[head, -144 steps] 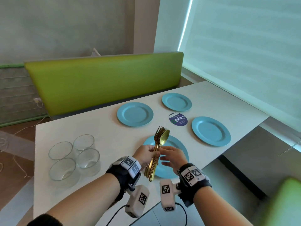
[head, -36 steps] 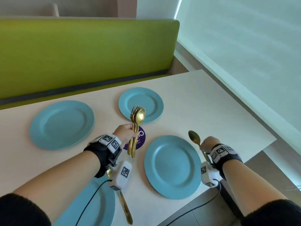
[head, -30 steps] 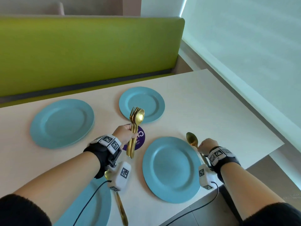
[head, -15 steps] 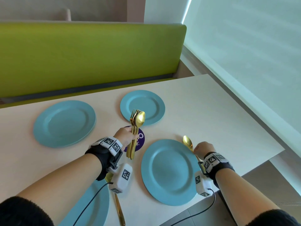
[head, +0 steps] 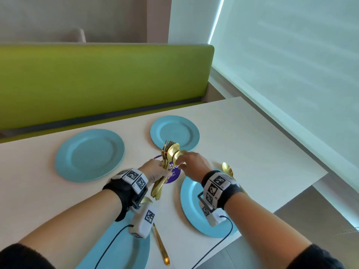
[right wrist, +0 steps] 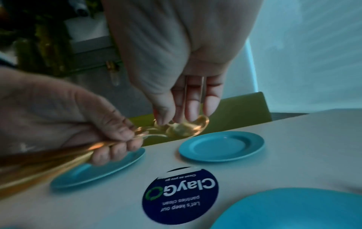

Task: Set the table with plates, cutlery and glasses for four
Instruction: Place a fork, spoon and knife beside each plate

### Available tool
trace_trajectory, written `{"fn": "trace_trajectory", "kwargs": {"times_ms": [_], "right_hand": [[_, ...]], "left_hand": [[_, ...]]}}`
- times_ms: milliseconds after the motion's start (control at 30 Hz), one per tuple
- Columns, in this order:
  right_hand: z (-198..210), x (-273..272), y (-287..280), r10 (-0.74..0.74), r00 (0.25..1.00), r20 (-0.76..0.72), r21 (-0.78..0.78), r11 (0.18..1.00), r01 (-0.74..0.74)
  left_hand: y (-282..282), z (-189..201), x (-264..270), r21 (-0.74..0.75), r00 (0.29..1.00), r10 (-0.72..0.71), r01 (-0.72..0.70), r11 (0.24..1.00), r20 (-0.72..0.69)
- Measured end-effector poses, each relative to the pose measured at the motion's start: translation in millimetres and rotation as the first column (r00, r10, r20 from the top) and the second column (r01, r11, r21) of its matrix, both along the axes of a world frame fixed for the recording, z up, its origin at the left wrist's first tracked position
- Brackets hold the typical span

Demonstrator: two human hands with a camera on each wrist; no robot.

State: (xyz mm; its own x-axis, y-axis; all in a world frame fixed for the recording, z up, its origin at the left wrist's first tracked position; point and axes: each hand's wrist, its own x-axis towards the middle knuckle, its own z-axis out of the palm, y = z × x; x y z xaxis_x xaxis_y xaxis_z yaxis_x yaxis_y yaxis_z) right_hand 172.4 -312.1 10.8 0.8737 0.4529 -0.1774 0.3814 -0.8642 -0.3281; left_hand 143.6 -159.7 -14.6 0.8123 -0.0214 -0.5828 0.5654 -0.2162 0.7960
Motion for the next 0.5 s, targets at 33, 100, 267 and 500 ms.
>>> {"fn": "trace_trajectory", "kwargs": {"times_ms": [33, 100, 267, 500], "right_hand": [[0.4, -5.8, 9.1, 0.057, 0.998, 0.018, -0.027, 0.998, -0.056], [-0.2, -17.0, 24.5, 0.137, 0.989, 0.045, -0.08, 0.988, -0.134], [1.4, -36.5, 50.5, 0.255, 0.964, 0.073, -0.173, 0.955, -0.24], [-2.6, -41.0, 65.6, 0.302, 0.95, 0.083, -0.221, 0.935, -0.278]], "left_hand": [[4.7, 2.6, -4.7, 0.008, 1.0, -0.027, 0.027, 1.0, 0.008], [14.9, 6.2, -13.6, 0.024, 0.997, -0.072, 0.071, 0.997, 0.03], [41.7, 11.9, -32.8, 0.065, 0.986, -0.158, 0.154, 0.986, 0.061], [58.0, 16.9, -39.2, 0.049, 0.978, -0.196, 0.193, 0.98, 0.073]]}}
